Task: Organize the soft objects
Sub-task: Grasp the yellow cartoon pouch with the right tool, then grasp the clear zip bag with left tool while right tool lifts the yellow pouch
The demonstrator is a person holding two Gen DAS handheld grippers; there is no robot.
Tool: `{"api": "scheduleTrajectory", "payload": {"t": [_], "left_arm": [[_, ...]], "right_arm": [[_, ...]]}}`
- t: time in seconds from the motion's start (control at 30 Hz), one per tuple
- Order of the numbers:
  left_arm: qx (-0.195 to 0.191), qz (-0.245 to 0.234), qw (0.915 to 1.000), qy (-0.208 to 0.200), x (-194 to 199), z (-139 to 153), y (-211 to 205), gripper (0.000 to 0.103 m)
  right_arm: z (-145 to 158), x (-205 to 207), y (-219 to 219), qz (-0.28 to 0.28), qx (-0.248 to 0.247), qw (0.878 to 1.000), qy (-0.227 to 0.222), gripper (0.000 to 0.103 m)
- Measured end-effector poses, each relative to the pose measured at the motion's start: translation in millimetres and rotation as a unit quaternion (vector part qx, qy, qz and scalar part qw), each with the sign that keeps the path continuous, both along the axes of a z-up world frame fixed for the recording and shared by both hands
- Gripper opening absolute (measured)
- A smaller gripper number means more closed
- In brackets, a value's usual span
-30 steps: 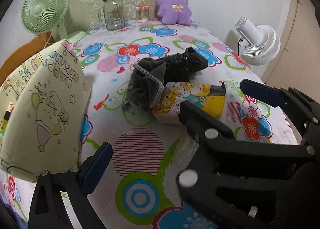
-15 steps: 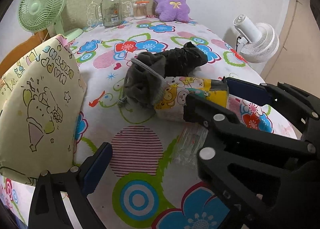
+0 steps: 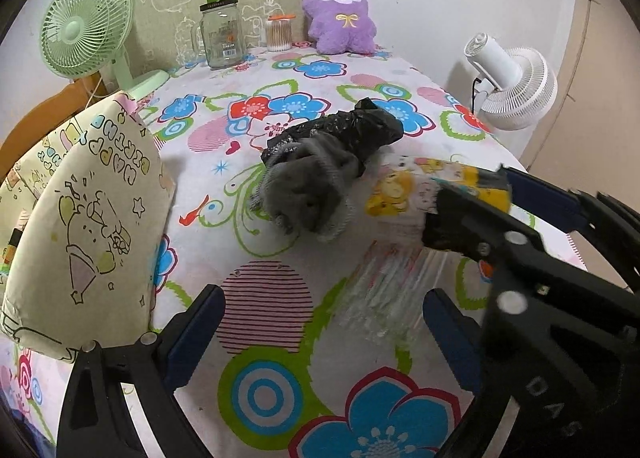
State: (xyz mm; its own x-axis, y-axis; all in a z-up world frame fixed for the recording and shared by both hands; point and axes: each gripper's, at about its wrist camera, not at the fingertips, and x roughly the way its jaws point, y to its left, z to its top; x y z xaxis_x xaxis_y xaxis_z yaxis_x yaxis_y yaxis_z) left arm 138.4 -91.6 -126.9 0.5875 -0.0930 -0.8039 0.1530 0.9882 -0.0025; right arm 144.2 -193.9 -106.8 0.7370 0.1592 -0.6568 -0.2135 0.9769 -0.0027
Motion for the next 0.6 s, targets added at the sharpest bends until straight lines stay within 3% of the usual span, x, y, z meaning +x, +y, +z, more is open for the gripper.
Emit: {"api": "scheduleTrajectory", "payload": {"t": [0.27,0.6], "left_arm": [[0.014,-0.015,0.9997,-0.009,1.9,-0.8,-11.1,0.099],[0.011,-0.046,0.9989,-0.004,4.9,-6.2,-23.2,0.077]], "right_arm": [[1.0,-3.3,-21.2,-0.042,0.015,0.999,-0.005,0.047],[-8.3,-0.9,-35.9,-0.085,0.022,0.996,0.010,0.047]]}}
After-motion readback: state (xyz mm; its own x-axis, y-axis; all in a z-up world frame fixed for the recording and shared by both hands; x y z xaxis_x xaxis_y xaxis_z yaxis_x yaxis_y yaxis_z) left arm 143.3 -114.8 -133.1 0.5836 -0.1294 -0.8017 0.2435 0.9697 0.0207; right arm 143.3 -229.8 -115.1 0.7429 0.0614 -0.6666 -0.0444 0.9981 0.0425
